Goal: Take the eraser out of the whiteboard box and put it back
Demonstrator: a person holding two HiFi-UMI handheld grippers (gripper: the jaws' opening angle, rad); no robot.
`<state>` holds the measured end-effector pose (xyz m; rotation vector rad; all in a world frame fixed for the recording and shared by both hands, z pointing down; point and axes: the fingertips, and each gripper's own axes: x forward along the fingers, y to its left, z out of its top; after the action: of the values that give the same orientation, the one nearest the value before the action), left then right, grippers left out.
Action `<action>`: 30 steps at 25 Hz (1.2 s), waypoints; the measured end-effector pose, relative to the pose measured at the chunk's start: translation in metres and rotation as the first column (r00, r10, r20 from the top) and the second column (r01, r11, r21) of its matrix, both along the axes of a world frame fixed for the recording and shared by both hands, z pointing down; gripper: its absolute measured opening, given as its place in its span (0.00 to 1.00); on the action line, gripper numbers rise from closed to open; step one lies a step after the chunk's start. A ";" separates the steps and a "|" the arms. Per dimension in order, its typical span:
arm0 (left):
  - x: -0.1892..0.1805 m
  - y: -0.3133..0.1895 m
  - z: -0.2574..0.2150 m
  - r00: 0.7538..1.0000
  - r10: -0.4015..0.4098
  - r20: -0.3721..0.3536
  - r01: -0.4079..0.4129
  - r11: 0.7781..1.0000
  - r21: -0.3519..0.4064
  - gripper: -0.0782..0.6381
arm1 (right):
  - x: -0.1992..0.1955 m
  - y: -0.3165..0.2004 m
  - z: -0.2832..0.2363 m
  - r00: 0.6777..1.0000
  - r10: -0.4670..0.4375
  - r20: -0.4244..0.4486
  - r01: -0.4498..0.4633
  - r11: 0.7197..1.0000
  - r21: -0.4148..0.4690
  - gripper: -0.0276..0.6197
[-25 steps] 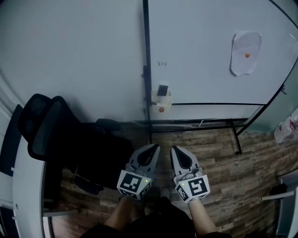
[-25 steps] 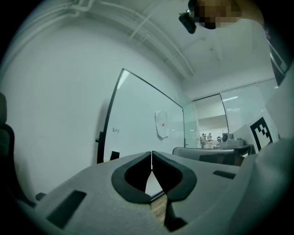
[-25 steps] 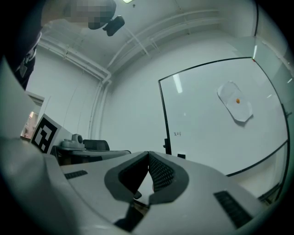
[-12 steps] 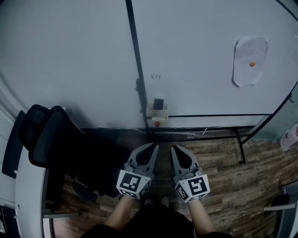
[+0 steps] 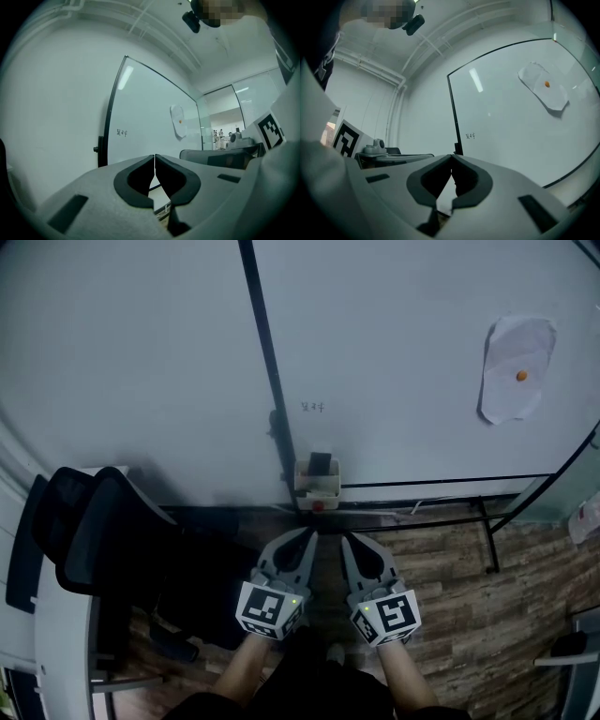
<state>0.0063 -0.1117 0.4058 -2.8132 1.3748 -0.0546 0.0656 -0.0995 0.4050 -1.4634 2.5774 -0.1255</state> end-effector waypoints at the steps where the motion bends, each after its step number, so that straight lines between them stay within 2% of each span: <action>1: -0.001 -0.007 0.001 1.000 0.005 -0.002 -0.005 1.000 0.001 0.12 | -0.002 -0.007 0.001 1.000 0.005 -0.001 -0.005 1.000 -0.003 0.05; 11: -0.019 -0.084 0.006 0.996 0.084 -0.021 -0.084 0.996 -0.007 0.12 | -0.021 -0.085 0.006 0.995 0.099 -0.012 -0.100 0.995 -0.024 0.05; 17: -0.027 -0.112 0.012 0.992 0.124 -0.026 -0.124 0.992 -0.026 0.12 | -0.030 -0.109 0.008 0.990 0.140 -0.027 -0.141 0.989 -0.035 0.05; 23: -0.034 -0.125 0.020 0.995 0.094 -0.031 -0.095 0.995 -0.031 0.12 | -0.033 -0.124 0.018 0.987 0.154 -0.046 -0.157 0.985 -0.066 0.05; 30: -0.041 -0.143 0.038 0.998 0.043 -0.039 -0.046 0.997 -0.065 0.12 | -0.028 -0.164 0.042 0.977 0.209 -0.034 -0.212 0.963 -0.163 0.05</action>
<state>-0.0345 -0.2546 0.4441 -2.9118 1.3412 -0.0480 0.0380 -0.2638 0.4473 -1.7939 2.4544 -0.3076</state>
